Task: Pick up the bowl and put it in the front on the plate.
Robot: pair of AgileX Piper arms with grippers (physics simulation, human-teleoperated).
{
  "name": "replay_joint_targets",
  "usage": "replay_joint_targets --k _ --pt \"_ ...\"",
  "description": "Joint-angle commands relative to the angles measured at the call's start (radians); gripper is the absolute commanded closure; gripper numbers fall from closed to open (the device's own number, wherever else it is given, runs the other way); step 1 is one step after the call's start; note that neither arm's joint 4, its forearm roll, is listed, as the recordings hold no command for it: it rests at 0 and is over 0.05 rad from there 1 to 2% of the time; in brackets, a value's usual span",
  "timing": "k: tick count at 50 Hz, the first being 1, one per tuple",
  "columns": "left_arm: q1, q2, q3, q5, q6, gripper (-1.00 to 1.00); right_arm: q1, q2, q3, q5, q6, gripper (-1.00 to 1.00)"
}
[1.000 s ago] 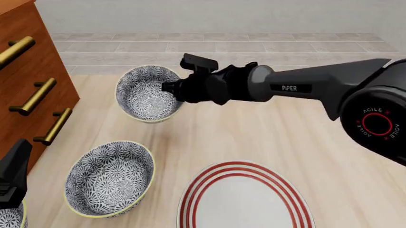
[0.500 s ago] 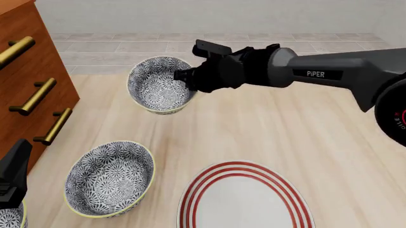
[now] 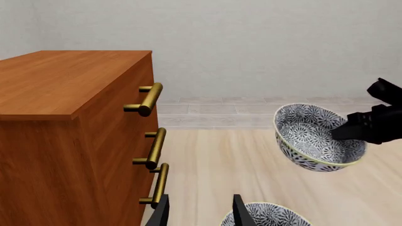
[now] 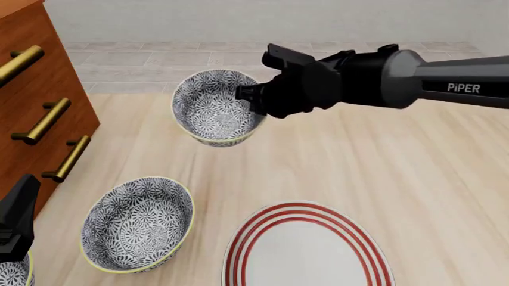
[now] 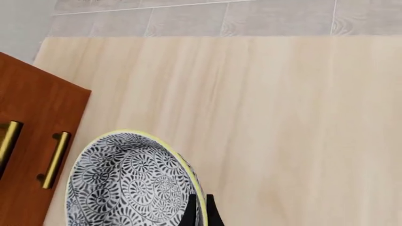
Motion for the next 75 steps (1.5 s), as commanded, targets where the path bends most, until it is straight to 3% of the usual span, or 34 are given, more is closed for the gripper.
replay_joint_targets --k 1,37,75 --pt "0.000 0.000 0.000 0.000 0.000 -1.00 -0.015 -0.093 0.090 -0.001 0.013 1.00" --pt "0.000 0.000 0.000 0.000 0.000 -1.00 -0.064 -0.349 0.366 0.004 0.033 1.00" --pt "0.000 0.000 0.000 0.000 0.000 -1.00 -0.060 -0.614 0.654 0.016 0.089 1.00"
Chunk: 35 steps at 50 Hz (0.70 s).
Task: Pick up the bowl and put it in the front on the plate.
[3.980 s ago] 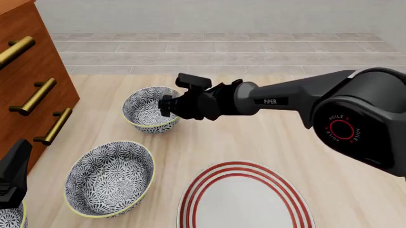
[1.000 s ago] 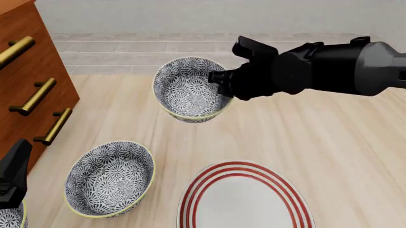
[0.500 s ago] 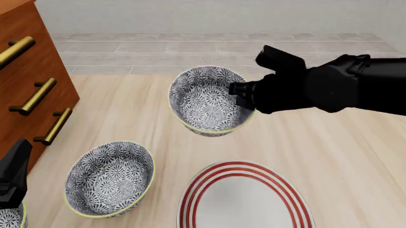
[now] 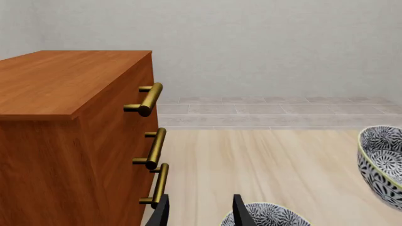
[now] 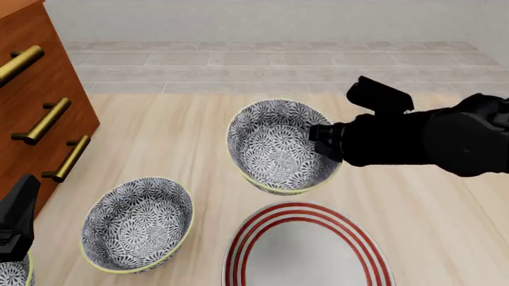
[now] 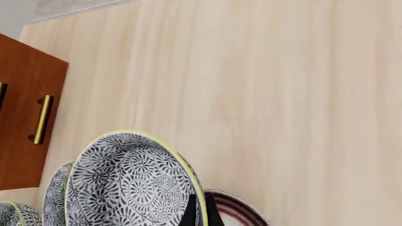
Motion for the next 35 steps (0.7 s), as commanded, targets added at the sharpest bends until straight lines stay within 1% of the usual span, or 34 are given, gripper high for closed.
replay_joint_targets --k 1,6,15,22,26,28,35 --pt "0.000 0.000 0.000 0.000 0.000 -1.00 -0.002 -0.076 0.081 0.000 0.019 1.00" --pt "0.000 0.000 0.000 0.000 0.000 -1.00 -0.002 -0.103 0.120 0.003 0.029 1.00" --pt "0.000 0.000 0.000 0.000 0.000 -1.00 -0.017 -0.149 0.153 0.024 0.031 1.00" --pt "0.000 0.000 0.000 0.000 0.000 -1.00 0.001 -0.175 0.203 0.024 0.043 1.00" --pt "0.000 0.000 0.000 0.000 0.000 -1.00 0.005 -0.195 0.213 0.034 0.048 1.00" --pt "0.000 0.000 0.000 0.000 0.000 -1.00 0.003 -0.209 0.216 0.046 0.039 1.00" --pt "0.000 0.000 0.000 0.000 0.000 -1.00 0.016 -0.239 0.236 0.063 0.048 1.00"
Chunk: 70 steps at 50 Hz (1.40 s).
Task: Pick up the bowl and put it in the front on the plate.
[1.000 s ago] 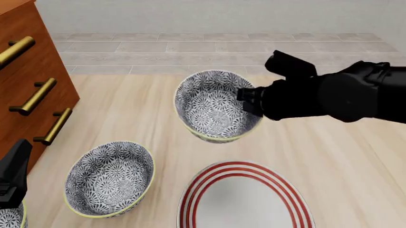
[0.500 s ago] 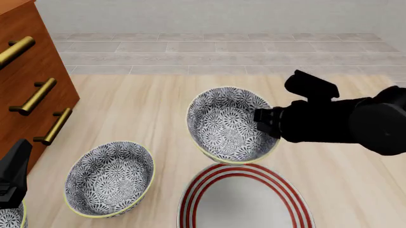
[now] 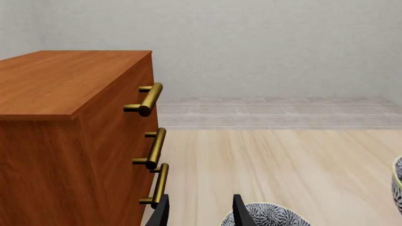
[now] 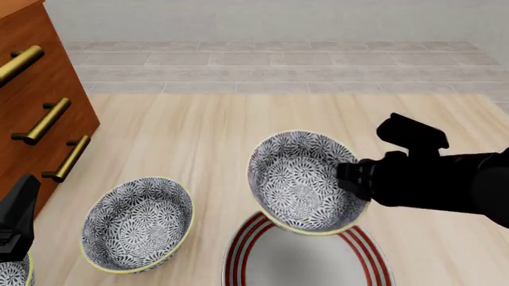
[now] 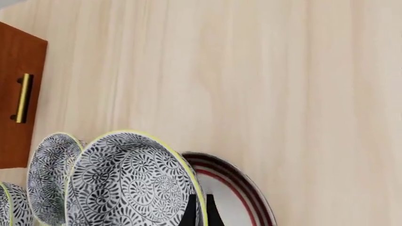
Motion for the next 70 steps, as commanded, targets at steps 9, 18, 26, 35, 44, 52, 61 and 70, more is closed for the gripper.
replay_joint_targets --k 9,18,26,35,44,52,61,70 --pt "0.000 0.000 0.000 0.000 0.000 -1.00 0.028 -0.056 0.045 0.028 0.005 1.00" --pt "0.000 0.000 0.000 0.000 0.000 -1.00 0.063 -0.051 0.082 0.014 0.024 1.00" --pt "0.000 0.000 0.000 0.000 0.000 -1.00 0.085 -0.042 0.101 0.001 0.034 1.00" --pt "0.000 0.000 0.000 0.000 0.000 -1.00 0.101 -0.029 0.109 -0.002 0.028 1.00" --pt "0.000 0.000 0.000 0.000 0.000 -1.00 0.107 -0.006 0.118 -0.012 0.020 1.00" --pt "0.000 0.000 0.000 0.000 0.000 -1.00 0.121 0.024 0.145 -0.039 0.020 1.00" --pt "0.000 0.000 0.000 0.000 0.000 -1.00 0.125 0.042 0.153 -0.048 0.018 1.00" --pt "0.000 0.000 0.000 0.000 0.000 -1.00 0.133 0.066 0.158 -0.059 0.014 1.00"
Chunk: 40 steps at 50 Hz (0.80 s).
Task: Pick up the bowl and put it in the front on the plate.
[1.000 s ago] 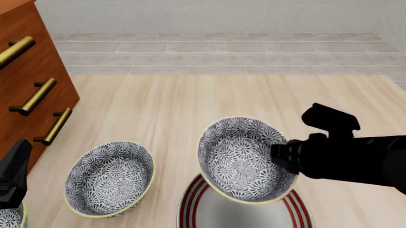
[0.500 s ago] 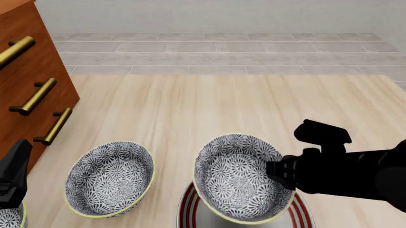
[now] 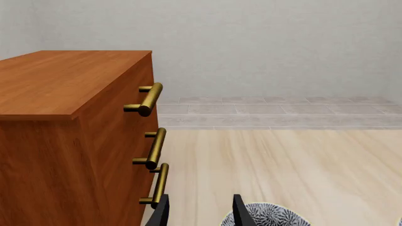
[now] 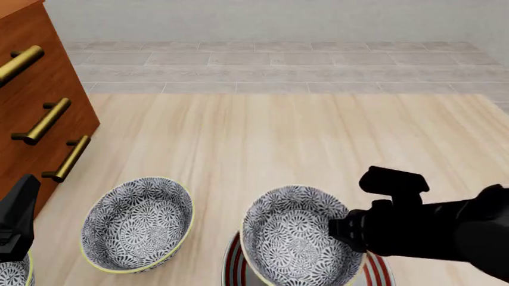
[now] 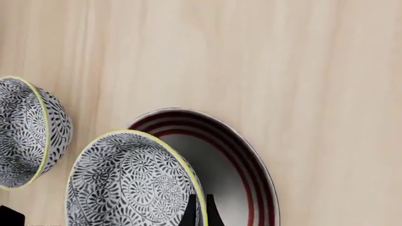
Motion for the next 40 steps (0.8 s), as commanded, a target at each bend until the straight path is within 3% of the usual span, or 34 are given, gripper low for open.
replay_joint_targets --k 1,8,40 --pt "0.000 0.000 0.000 0.000 0.000 -1.00 0.011 0.025 0.003 -0.014 -0.002 1.00" --pt "0.000 0.000 0.000 0.000 0.000 -1.00 -0.005 0.033 0.008 -0.014 -0.029 1.00" --pt "0.000 0.000 0.000 0.000 0.000 -1.00 -0.024 0.052 0.026 -0.034 -0.045 1.00"
